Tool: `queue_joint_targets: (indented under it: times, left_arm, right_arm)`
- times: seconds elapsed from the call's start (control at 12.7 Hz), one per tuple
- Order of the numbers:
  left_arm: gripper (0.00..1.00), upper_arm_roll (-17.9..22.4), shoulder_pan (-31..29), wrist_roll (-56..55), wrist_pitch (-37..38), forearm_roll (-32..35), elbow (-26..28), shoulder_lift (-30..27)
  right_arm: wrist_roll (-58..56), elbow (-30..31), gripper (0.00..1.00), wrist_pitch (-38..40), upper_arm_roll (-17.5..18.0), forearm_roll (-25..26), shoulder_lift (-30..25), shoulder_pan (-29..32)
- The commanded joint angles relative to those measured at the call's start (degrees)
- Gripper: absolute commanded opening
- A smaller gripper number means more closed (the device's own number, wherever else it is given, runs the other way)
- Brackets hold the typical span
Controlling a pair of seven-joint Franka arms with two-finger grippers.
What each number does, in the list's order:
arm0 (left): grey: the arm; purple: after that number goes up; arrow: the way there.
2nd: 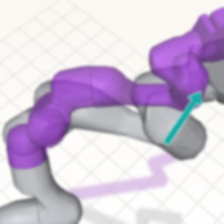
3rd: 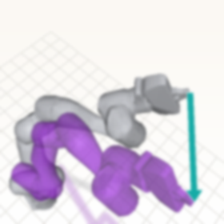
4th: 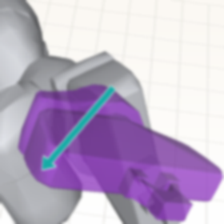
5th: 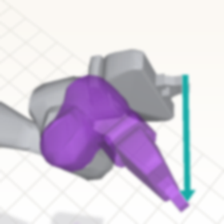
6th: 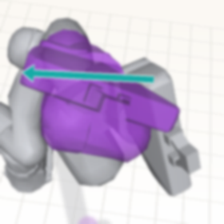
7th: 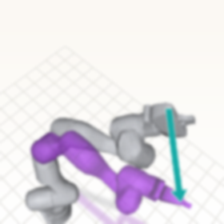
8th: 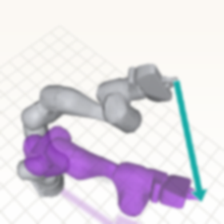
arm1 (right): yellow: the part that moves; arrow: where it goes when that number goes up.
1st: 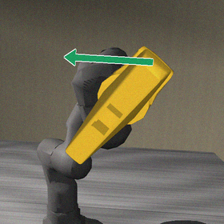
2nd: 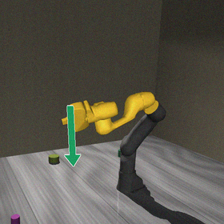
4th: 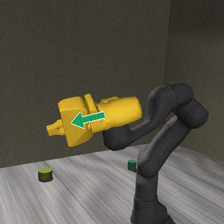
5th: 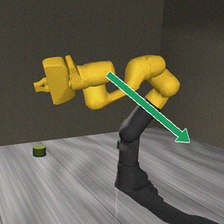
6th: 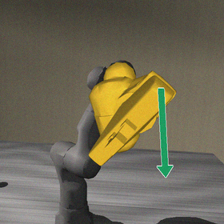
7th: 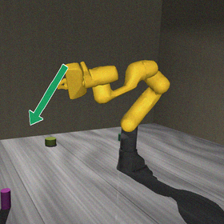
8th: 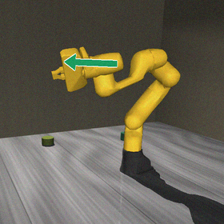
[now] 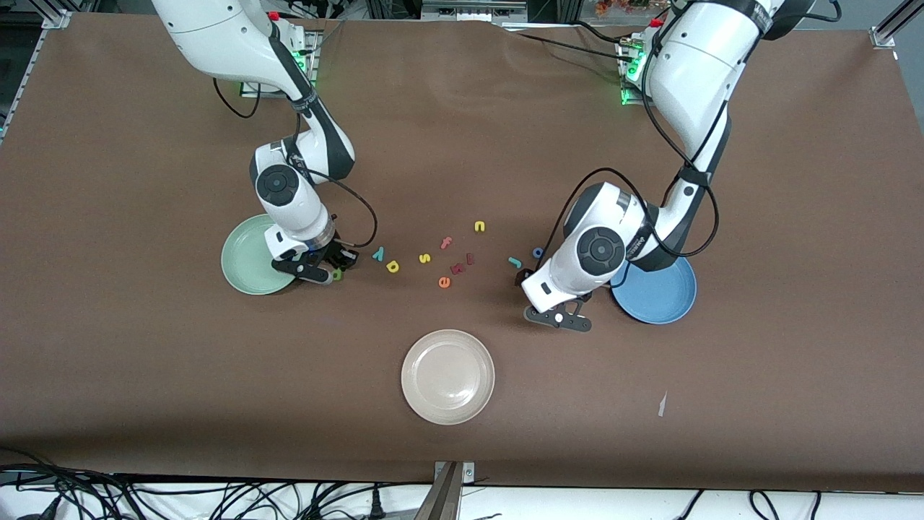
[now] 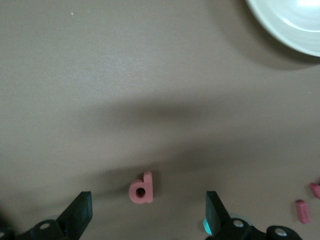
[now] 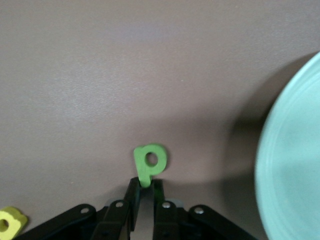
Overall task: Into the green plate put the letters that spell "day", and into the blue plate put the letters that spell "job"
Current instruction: 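Place the green p on the green plate while the left gripper lifts the d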
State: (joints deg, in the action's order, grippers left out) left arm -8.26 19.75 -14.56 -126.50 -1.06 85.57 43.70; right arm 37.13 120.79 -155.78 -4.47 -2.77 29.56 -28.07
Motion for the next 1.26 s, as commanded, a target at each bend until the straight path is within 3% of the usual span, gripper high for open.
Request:
queue_joint_targets:
  times: [0.0, 0.08, 0.24, 0.39, 0.55, 0.71, 0.95, 1.18]
  left_arm:
    - [1.00, 0.1, 0.4, -0.1, -1.6, -0.1, 0.0, 1.7]
    - [0.95, 0.2, 0.5, -0.1, -2.2, 0.0, 0.5, 2.2]
    - [0.77, 0.2, 0.4, -0.4, -2.7, 0.0, 0.6, 2.4]
    - [0.69, 0.2, 0.3, -0.2, -2.7, 0.0, 2.0, 2.4]
    - [0.42, 0.2, 0.4, -0.6, -2.7, 0.0, 3.1, 2.4]
    - [0.36, 0.2, 0.3, -0.6, -2.2, 0.0, 3.2, 2.1]
    - [0.06, 0.2, 0.2, -0.6, -1.8, 0.0, 3.3, 1.6]
    - [0.06, 1.0, -0.9, -0.2, 6.1, 1.6, 2.6, -2.8]
  right_arm:
    - [-1.7, -0.1, 0.10, -0.2, -0.9, 0.5, 0.3, -0.4]
    - [-2.3, -0.1, 0.10, 0.8, -0.9, 0.5, -0.8, -0.4]
    - [-2.5, -0.2, 0.09, 3.6, -0.9, 0.5, -2.2, -0.4]
    - [-2.6, -0.3, 0.08, 5.7, -0.9, 0.5, -3.9, -0.4]
    - [-3.6, -0.7, 0.08, 10.0, -0.9, 0.6, -6.8, -0.1]
    - [-7.8, -0.6, 0.08, 15.7, -0.9, 0.6, -11.1, 2.0]
    - [-16.5, 0.8, 0.08, 24.5, -0.9, 0.7, -17.0, 7.5]
    - [-24.2, 4.6, 0.10, 25.8, -0.9, 0.7, -19.9, 12.5]
